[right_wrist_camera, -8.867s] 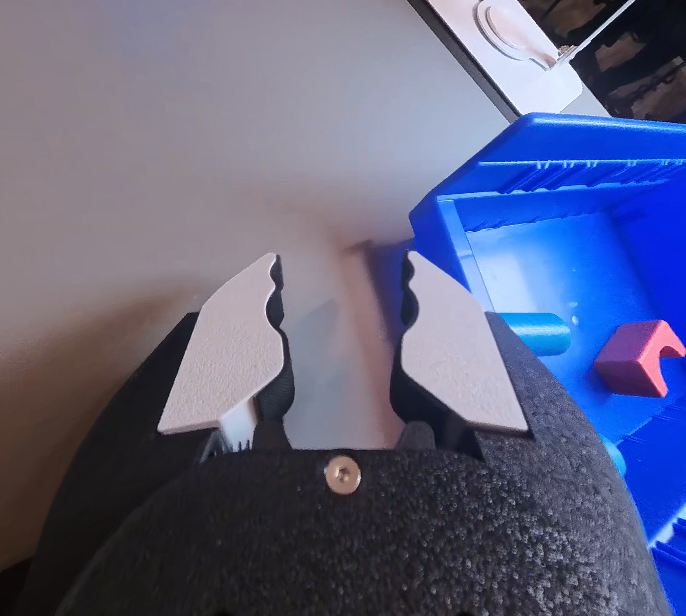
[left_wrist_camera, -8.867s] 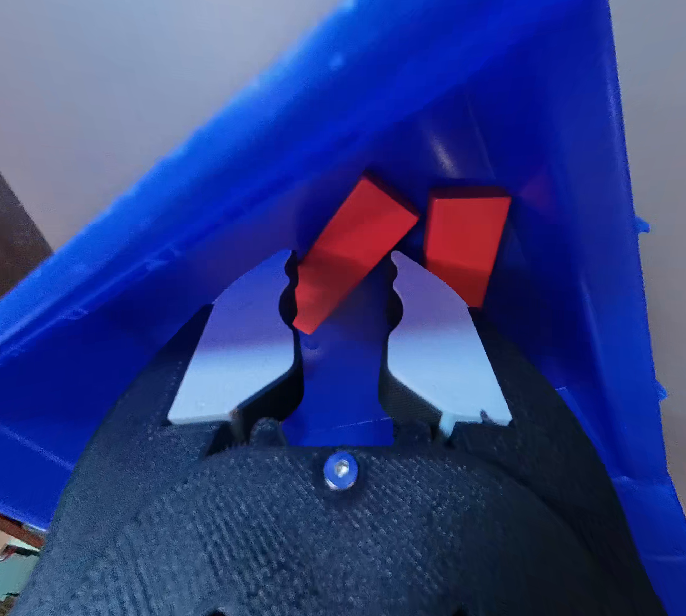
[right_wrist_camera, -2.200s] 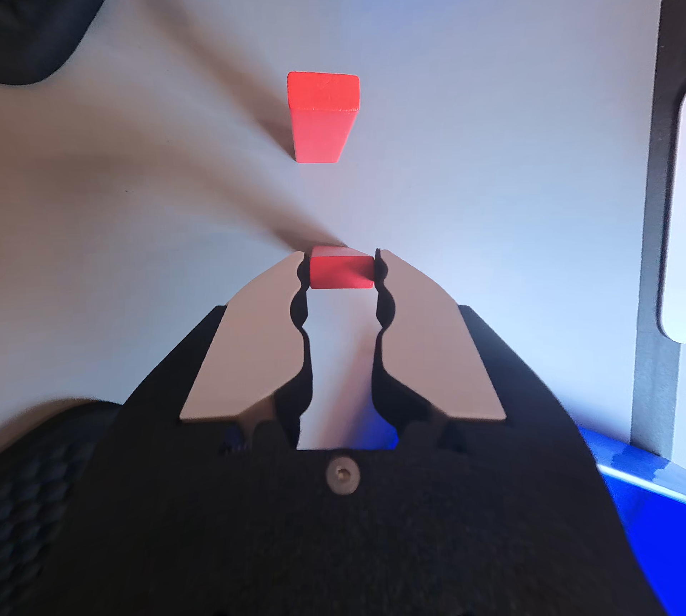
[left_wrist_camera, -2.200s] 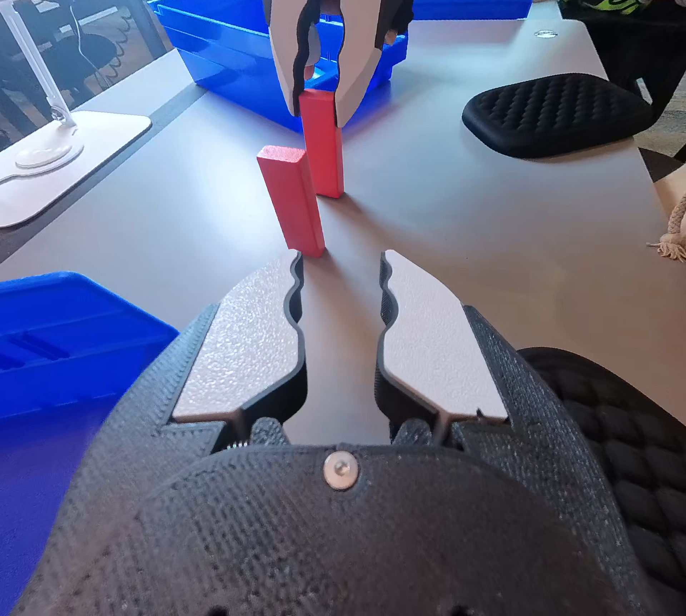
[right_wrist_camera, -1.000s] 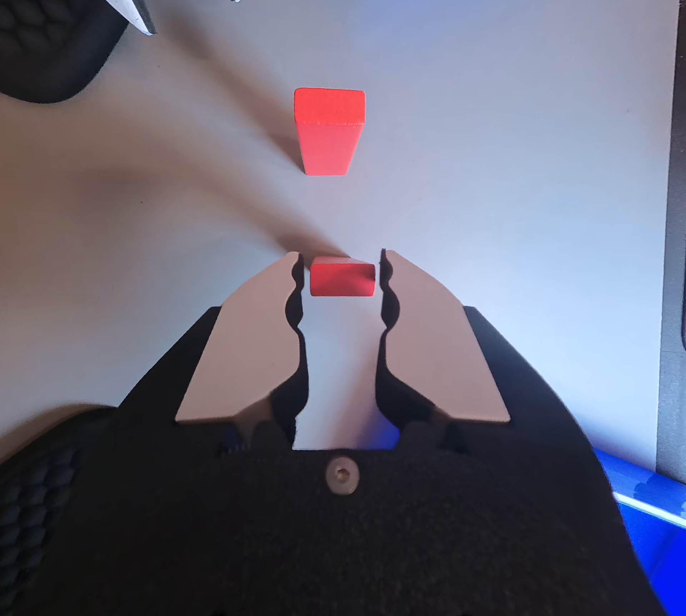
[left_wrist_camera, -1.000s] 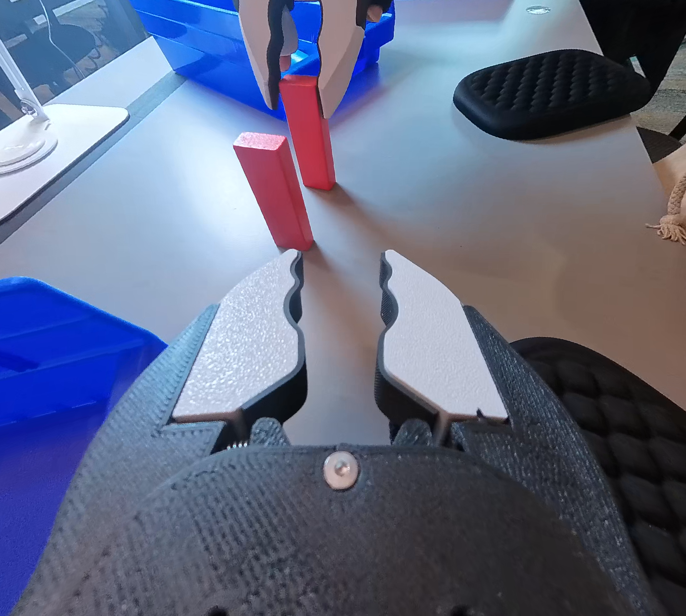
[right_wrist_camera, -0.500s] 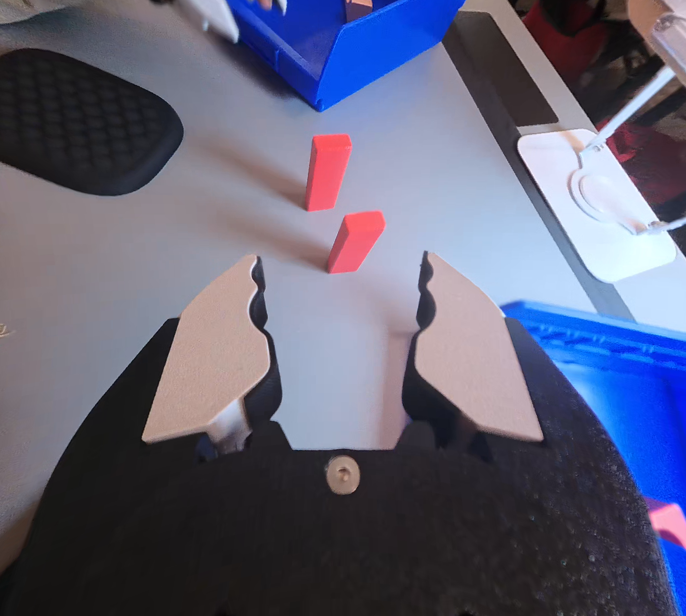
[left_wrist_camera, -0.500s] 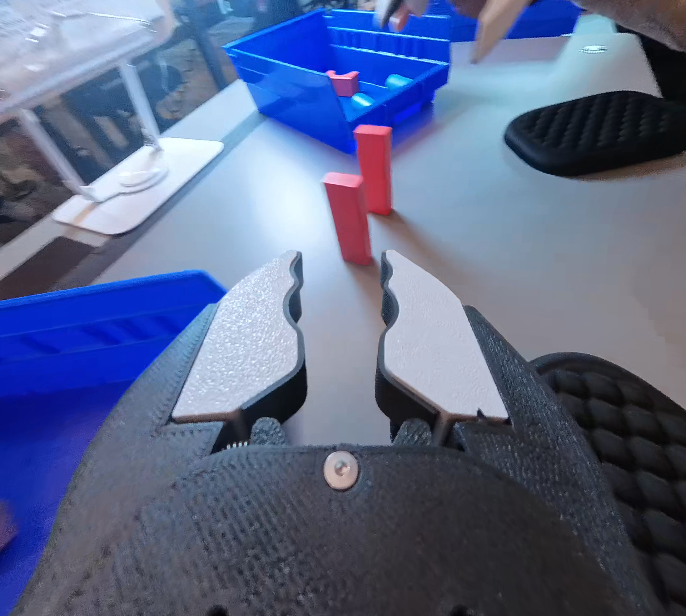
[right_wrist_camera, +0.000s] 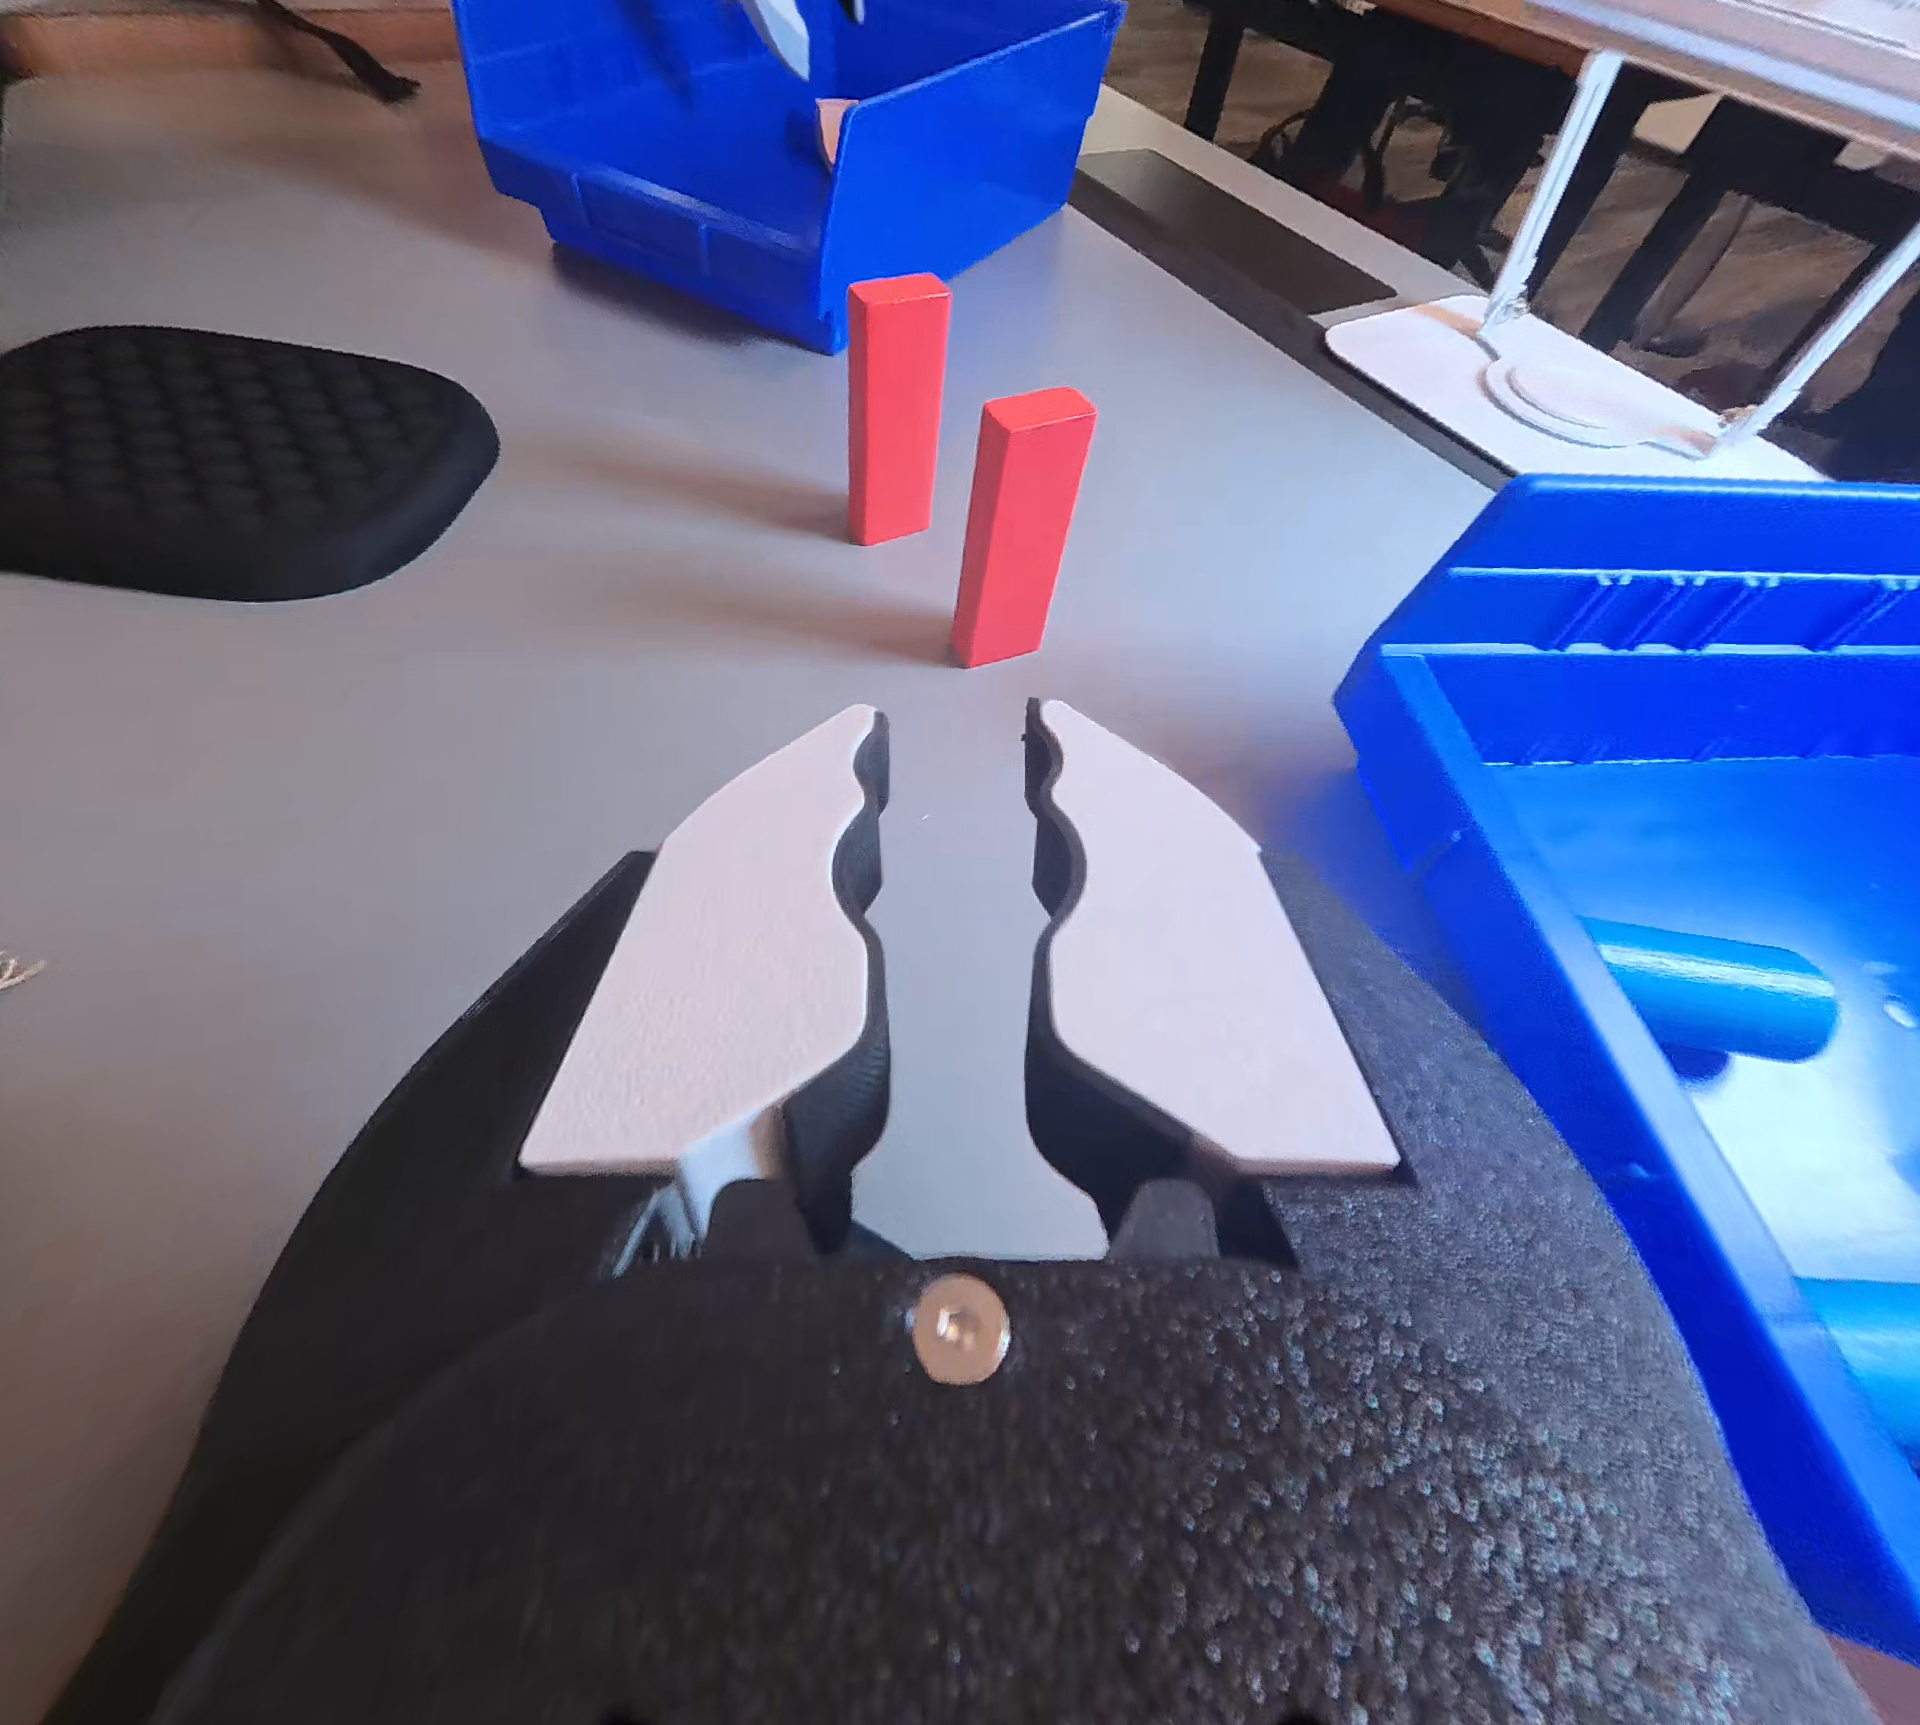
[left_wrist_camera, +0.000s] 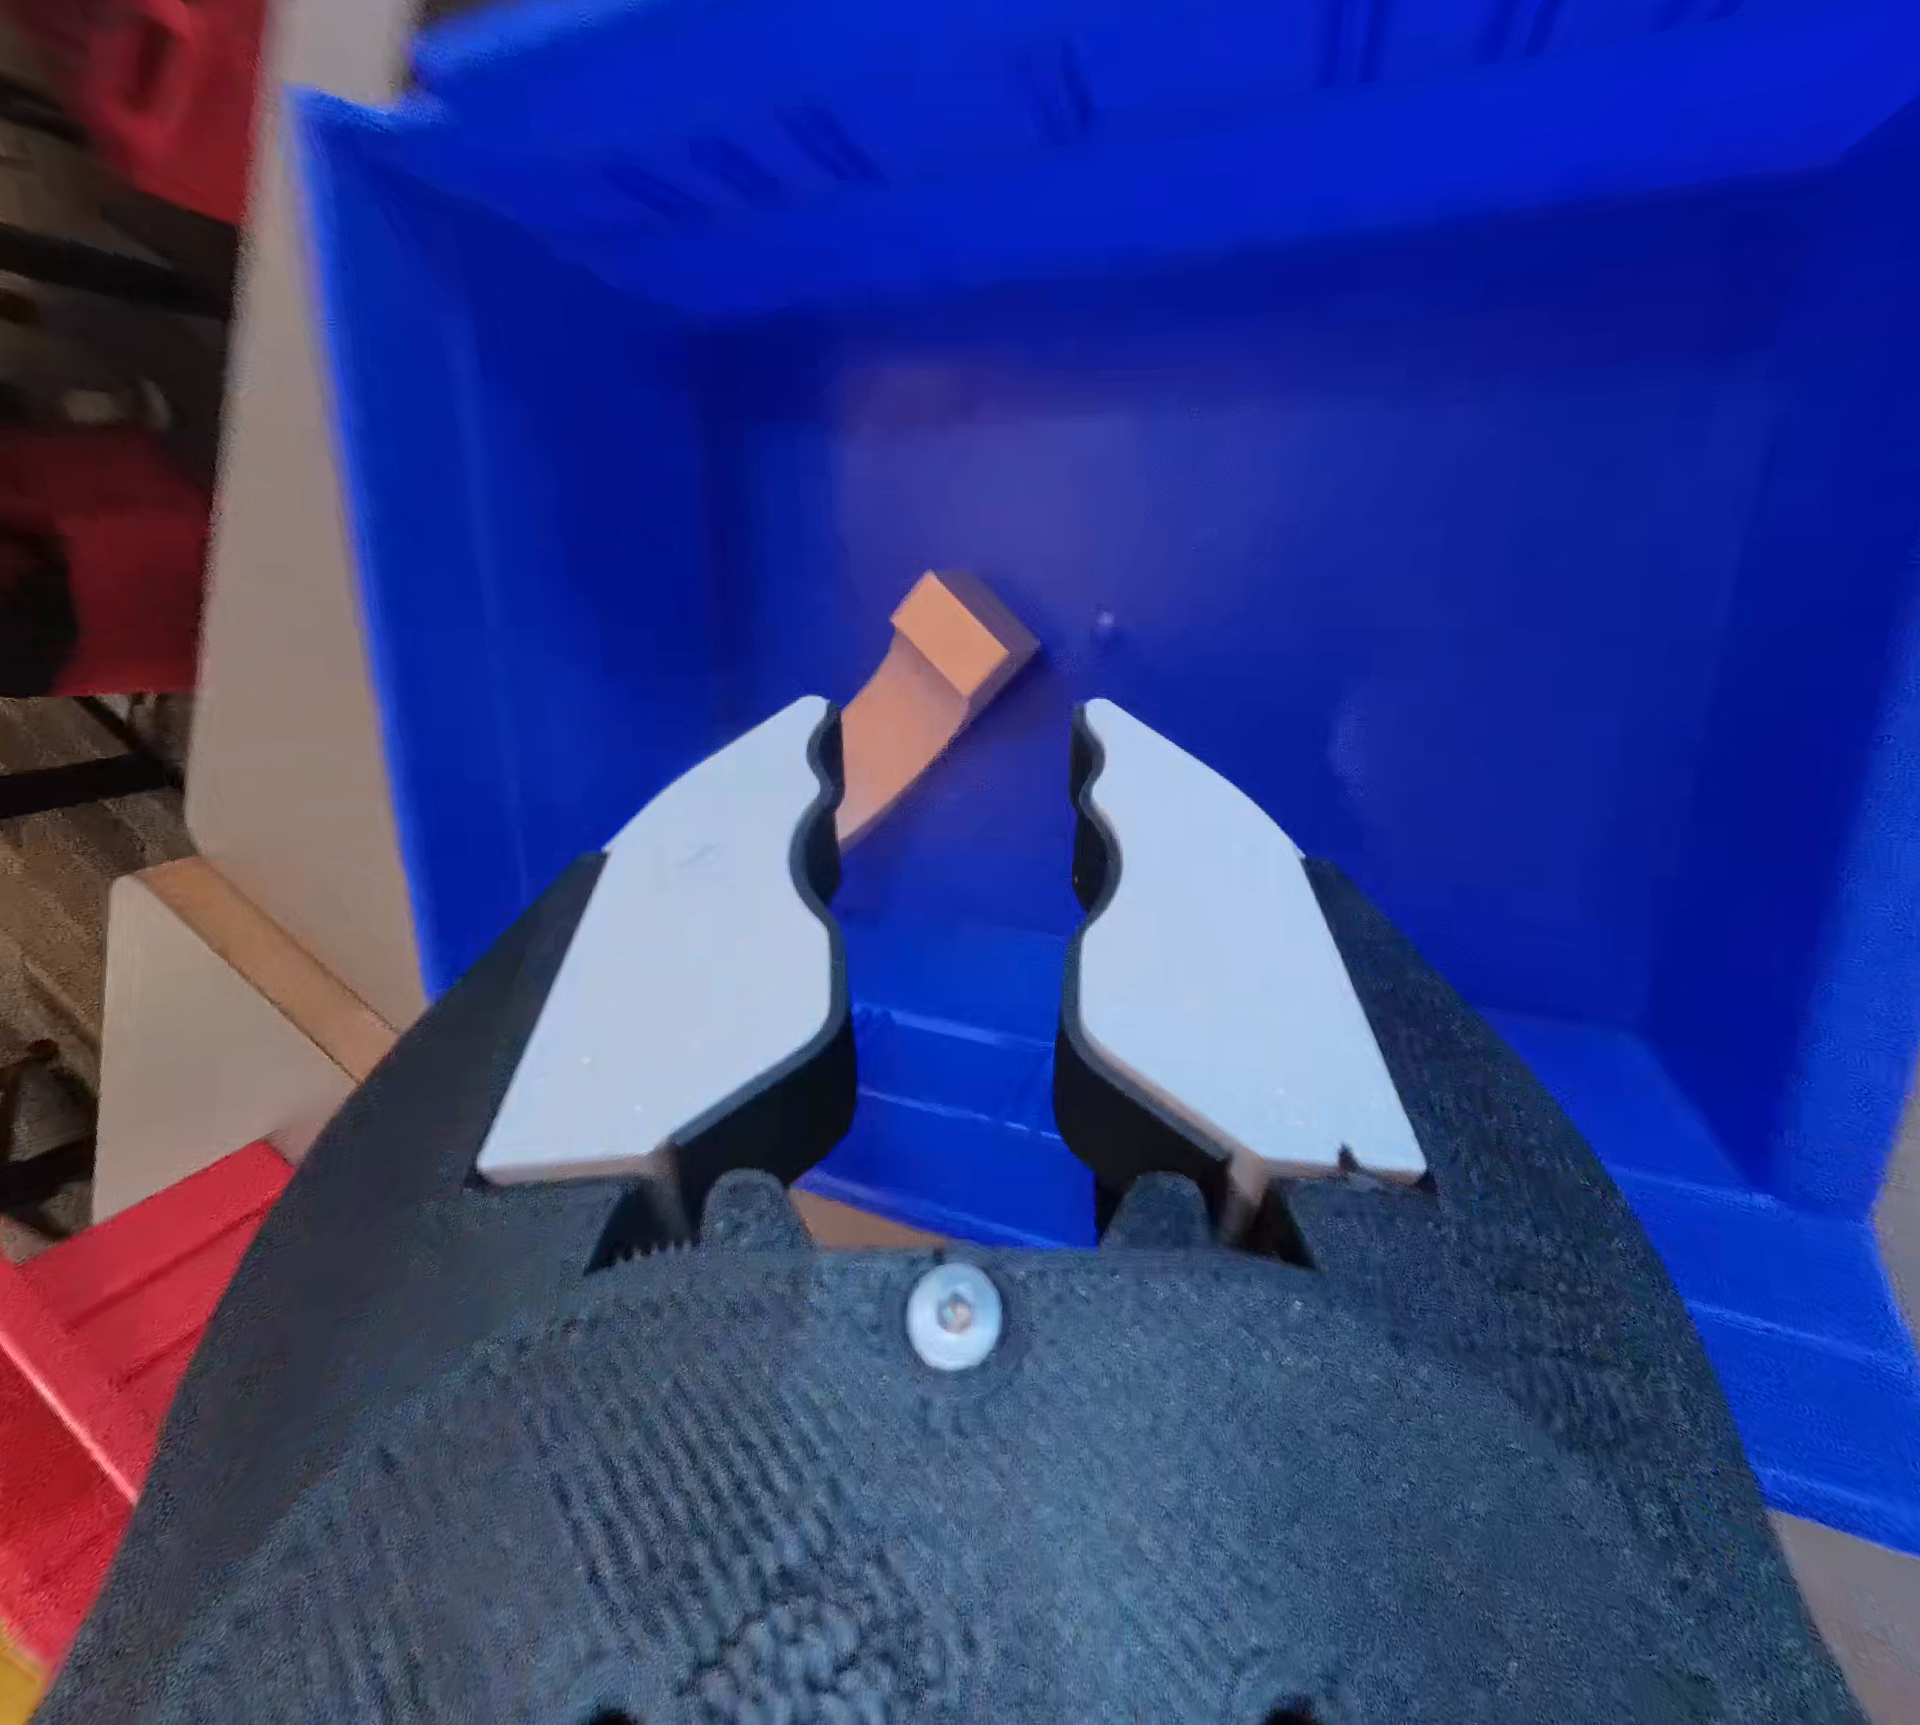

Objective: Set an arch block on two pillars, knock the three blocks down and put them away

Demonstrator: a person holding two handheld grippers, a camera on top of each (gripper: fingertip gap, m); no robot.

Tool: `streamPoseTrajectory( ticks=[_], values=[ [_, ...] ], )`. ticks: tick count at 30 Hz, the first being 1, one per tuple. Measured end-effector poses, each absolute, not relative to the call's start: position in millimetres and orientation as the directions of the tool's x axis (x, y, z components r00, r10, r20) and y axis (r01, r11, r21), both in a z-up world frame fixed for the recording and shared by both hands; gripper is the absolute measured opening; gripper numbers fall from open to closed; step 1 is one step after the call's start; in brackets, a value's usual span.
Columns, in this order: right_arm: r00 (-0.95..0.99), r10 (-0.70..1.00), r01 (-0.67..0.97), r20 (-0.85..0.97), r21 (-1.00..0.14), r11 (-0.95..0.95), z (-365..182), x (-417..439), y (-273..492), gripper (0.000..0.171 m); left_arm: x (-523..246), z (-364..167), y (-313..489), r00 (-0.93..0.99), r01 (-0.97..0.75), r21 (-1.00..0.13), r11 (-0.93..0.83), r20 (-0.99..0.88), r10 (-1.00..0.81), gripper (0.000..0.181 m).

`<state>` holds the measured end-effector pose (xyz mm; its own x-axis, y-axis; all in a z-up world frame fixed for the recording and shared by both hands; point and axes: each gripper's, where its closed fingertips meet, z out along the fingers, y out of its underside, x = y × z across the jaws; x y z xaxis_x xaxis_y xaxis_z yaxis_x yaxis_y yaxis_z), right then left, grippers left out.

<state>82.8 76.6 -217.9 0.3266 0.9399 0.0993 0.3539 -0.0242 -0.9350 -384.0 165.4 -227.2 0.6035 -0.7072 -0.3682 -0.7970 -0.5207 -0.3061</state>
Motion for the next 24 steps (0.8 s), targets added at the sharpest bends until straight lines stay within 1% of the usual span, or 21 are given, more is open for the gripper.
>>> streamPoseTrajectory(
  ticks=[3,6,7,9,10,12,13,14,15,17,19,20,22,24],
  values=[
    [0.3,0.949,0.362,0.094,-0.932,-0.022,-224,80,73,0.026,-390,-264,170,0.525,-0.849,-0.114,-0.516,-0.3,-0.797,0.053],
    [0.274,0.959,0.361,0.076,-0.932,-0.029,-229,76,70,0.026,-396,-289,178,0.458,-0.876,0.025,-0.481,-0.267,-0.848,0.059],
    [0.269,0.96,0.366,0.074,-0.93,-0.031,-231,75,69,0.026,-397,-294,182,0.433,-0.884,0.055,-0.464,-0.274,-0.859,0.058],
    [0.261,0.962,0.383,0.082,-0.924,-0.025,-235,75,68,0.026,-403,-304,188,0.399,-0.886,0.12,-0.448,-0.294,-0.869,0.043],
    [0.258,0.962,0.387,0.086,-0.922,-0.021,-236,75,67,0.026,-404,-304,189,0.379,-0.891,0.136,-0.432,-0.299,-0.876,0.041],
    [0.255,0.963,0.384,0.088,-0.923,-0.017,-235,75,66,0.026,-400,-298,186,0.374,-0.894,0.134,-0.427,-0.3,-0.877,0.04],
    [0.254,0.963,0.377,0.087,-0.926,-0.016,-234,75,65,0.026,-396,-289,188,0.368,-0.899,0.112,-0.424,-0.334,-0.868,0.04],
    [0.252,0.964,0.368,0.087,-0.93,-0.013,-232,75,63,0.026,-386,-275,188,0.366,-0.912,0.044,-0.409,-0.364,-0.856,0.04],
    [0.251,0.964,0.36,0.087,-0.933,-0.009,-230,74,63,0.026,-368,-258,186,0.387,-0.918,-0.071,-0.39,-0.381,-0.84,0.04],
    [0.254,0.963,0.349,0.094,-0.937,-0.001,-224,70,63,0.028,-321,-211,175,0.441,-0.881,-0.358,-0.311,-0.38,-0.813,0.039],
    [0.269,0.955,0.347,0.122,-0.938,0.022,-214,61,65,0.034,-266,-158,152,0.469,-0.762,-0.626,-0.164,-0.359,-0.807,0.039],
    [0.281,0.948,0.349,0.148,-0.936,0.042,-206,55,67,0.039,-239,-133,136,0.472,-0.675,-0.732,-0.087,-0.338,-0.814,0.039],
    [0.295,0.931,0.346,0.213,-0.932,0.104,-184,37,67,0.047,-187,-95,99,0.447,-0.487,-0.872,0.036,-0.285,-0.848,0.039],
    [0.283,0.913,0.354,0.294,-0.917,0.186,-160,16,60,0.057,-143,-74,62,0.416,-0.322,-0.942,0.095,-0.231,-0.88,0.039]
  ],
)
